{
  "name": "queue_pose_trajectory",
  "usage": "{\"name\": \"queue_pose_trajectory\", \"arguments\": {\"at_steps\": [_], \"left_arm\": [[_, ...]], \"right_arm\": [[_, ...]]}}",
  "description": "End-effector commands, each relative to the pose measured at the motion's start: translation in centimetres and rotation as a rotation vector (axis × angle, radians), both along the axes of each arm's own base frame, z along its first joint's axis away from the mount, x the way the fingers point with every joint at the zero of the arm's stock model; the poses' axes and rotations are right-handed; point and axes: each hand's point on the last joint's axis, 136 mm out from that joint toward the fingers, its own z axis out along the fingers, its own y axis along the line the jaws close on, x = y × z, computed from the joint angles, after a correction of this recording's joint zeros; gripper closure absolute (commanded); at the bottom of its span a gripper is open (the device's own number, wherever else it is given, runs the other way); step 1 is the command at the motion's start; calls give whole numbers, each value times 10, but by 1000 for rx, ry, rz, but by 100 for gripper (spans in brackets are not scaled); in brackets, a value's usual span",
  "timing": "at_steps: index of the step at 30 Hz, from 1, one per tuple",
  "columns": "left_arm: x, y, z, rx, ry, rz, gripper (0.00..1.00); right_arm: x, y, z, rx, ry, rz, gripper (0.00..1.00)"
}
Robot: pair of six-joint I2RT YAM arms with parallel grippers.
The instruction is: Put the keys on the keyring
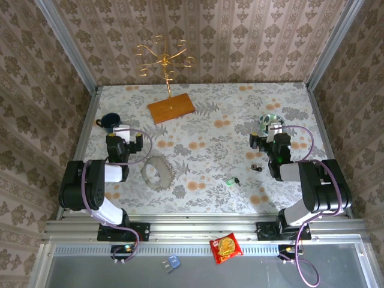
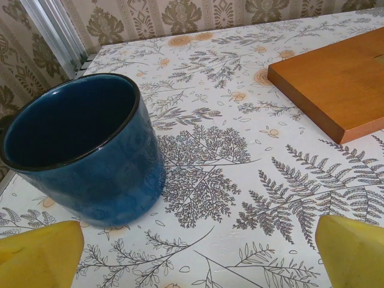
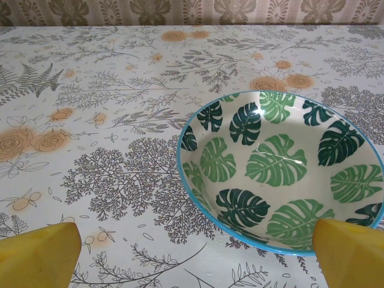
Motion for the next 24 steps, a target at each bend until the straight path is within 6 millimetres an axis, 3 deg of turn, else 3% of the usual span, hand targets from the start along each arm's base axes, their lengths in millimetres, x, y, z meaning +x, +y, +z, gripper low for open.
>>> {"name": "queue_pose_trajectory", "arguments": {"at_steps": [1, 24], "left_arm": [[0, -1, 1, -15, -3, -13, 0], [0, 0, 0, -27, 3, -22, 0]], "right_arm": [[4, -1, 6, 13, -18, -12, 0], [4, -2, 6, 16, -16, -11, 0]]}}
